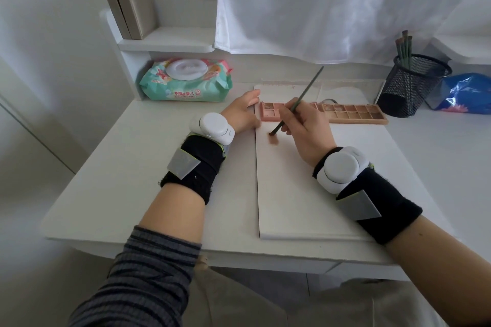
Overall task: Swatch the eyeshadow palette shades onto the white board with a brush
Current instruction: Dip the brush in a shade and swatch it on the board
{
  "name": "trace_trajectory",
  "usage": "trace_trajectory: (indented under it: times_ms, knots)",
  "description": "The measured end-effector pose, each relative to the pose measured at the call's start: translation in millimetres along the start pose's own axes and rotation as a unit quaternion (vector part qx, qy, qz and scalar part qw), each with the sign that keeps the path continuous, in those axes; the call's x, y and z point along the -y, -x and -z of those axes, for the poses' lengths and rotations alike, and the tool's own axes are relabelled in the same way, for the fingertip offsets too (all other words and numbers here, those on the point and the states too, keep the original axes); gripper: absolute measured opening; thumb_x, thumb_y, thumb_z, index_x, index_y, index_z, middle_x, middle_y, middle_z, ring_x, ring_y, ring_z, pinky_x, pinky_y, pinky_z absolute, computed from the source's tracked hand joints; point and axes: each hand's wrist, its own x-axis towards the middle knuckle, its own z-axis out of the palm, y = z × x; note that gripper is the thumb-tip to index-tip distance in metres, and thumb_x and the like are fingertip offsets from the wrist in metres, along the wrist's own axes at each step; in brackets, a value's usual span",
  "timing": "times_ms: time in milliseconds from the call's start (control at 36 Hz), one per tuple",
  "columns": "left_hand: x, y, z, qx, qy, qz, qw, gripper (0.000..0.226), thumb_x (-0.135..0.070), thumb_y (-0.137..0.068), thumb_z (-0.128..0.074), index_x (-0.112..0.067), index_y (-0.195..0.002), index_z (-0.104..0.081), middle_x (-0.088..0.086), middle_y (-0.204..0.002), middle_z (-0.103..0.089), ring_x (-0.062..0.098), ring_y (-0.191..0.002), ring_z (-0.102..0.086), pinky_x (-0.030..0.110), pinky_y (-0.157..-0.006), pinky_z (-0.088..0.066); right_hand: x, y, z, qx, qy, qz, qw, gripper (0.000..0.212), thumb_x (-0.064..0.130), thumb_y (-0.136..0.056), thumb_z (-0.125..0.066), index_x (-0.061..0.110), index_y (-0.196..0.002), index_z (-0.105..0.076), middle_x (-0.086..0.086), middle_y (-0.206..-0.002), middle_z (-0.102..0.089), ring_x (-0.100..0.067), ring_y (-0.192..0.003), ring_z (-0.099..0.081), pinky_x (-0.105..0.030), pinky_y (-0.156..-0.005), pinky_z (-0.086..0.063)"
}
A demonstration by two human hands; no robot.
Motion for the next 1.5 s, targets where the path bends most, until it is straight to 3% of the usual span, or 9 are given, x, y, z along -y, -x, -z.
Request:
trace_trajectory:
  times_ms: [194,361,500,611,861,1028,1139,1278,1500]
  knots:
    - [0.2,-0.8,0.4,0.004,-0.005,0.002,1.0,0.081,0.015,-0.078,-0.054,-0.009,-0.147,-0.02,0.012,-0.151,-0.03,0.017,-0.139,-0.03,0.025,-0.104,-0.032,0.3,2.7,0.4,-0.001,-0.018,0.012,1.0,0.029,0.018,-0.094,-0.049,0.029,-0.067,-0.048,0.008,-0.054,-0.05,-0.011,-0.055,-0.047,-0.034,-0.063,-0.042]
    - [-0.6,-0.5,0.2,0.003,-0.01,0.003,1.0,0.08,0.013,-0.079,-0.054,-0.01,-0.147,-0.02,0.012,-0.151,-0.03,0.016,-0.139,-0.03,0.021,-0.101,-0.032,1.8,1.4,0.7,-0.026,-0.012,-0.001,1.0,0.026,0.02,-0.096,-0.048,0.028,-0.071,-0.047,0.007,-0.06,-0.053,-0.015,-0.063,-0.051,-0.038,-0.07,-0.046]
    - [-0.6,0.3,-0.2,0.001,-0.004,0.003,1.0,0.08,0.014,-0.079,-0.054,-0.01,-0.147,-0.02,0.013,-0.151,-0.03,0.016,-0.139,-0.03,0.021,-0.099,-0.034,0.5,1.1,-0.1,0.0,0.005,-0.003,1.0,0.02,0.018,-0.095,-0.048,0.016,-0.076,-0.051,0.006,-0.058,-0.052,-0.019,-0.063,-0.051,-0.039,-0.069,-0.045]
    - [-1.5,1.5,-0.2,0.002,0.001,0.004,1.0,0.079,0.015,-0.079,-0.053,-0.009,-0.147,-0.02,0.014,-0.15,-0.03,0.017,-0.139,-0.03,0.022,-0.101,-0.032,1.0,2.2,0.7,-0.003,-0.01,0.006,1.0,0.028,0.016,-0.094,-0.048,0.023,-0.067,-0.047,0.006,-0.054,-0.049,-0.015,-0.057,-0.047,-0.034,-0.064,-0.041]
    - [-2.1,1.3,-0.2,0.002,-0.003,0.008,1.0,0.079,0.015,-0.08,-0.052,-0.01,-0.147,-0.02,0.013,-0.15,-0.031,0.017,-0.139,-0.03,0.022,-0.103,-0.03,1.9,2.9,2.0,-0.019,-0.035,0.012,0.999,0.027,0.019,-0.095,-0.048,0.027,-0.069,-0.046,0.006,-0.055,-0.05,-0.007,-0.055,-0.046,-0.026,-0.061,-0.038]
    - [-1.1,0.7,0.5,0.001,-0.005,0.008,1.0,0.081,0.015,-0.078,-0.054,-0.01,-0.147,-0.02,0.012,-0.15,-0.03,0.018,-0.138,-0.031,0.029,-0.109,-0.032,-0.2,2.0,-0.4,0.0,-0.012,0.01,1.0,0.024,0.019,-0.095,-0.049,0.028,-0.072,-0.049,0.007,-0.058,-0.052,-0.016,-0.061,-0.052,-0.035,-0.067,-0.045]
    - [-0.8,0.5,0.4,0.002,-0.009,0.007,1.0,0.081,0.014,-0.078,-0.055,-0.01,-0.147,-0.02,0.012,-0.151,-0.03,0.018,-0.138,-0.032,0.031,-0.108,-0.033,-0.3,0.4,0.5,0.0,0.007,0.004,1.0,0.017,0.019,-0.095,-0.049,0.019,-0.079,-0.052,0.007,-0.06,-0.053,-0.009,-0.06,-0.051,-0.039,-0.07,-0.046]
    - [-1.4,1.1,-0.5,0.005,-0.004,0.009,1.0,0.079,0.014,-0.08,-0.052,-0.011,-0.147,-0.02,0.012,-0.151,-0.031,0.016,-0.138,-0.031,0.022,-0.101,-0.032,2.3,4.1,2.2,-0.016,-0.03,0.013,0.999,0.019,0.028,-0.091,-0.048,0.03,-0.072,-0.049,0.008,-0.058,-0.052,-0.012,-0.059,-0.051,-0.036,-0.065,-0.045]
    - [-1.8,1.4,-0.4,0.001,-0.002,0.006,1.0,0.079,0.014,-0.08,-0.053,-0.009,-0.147,-0.02,0.013,-0.15,-0.03,0.015,-0.139,-0.03,0.02,-0.099,-0.032,1.3,1.4,1.1,-0.01,-0.004,0.009,1.0,0.022,0.018,-0.095,-0.05,0.026,-0.074,-0.05,0.007,-0.06,-0.053,-0.017,-0.064,-0.053,-0.04,-0.071,-0.046]
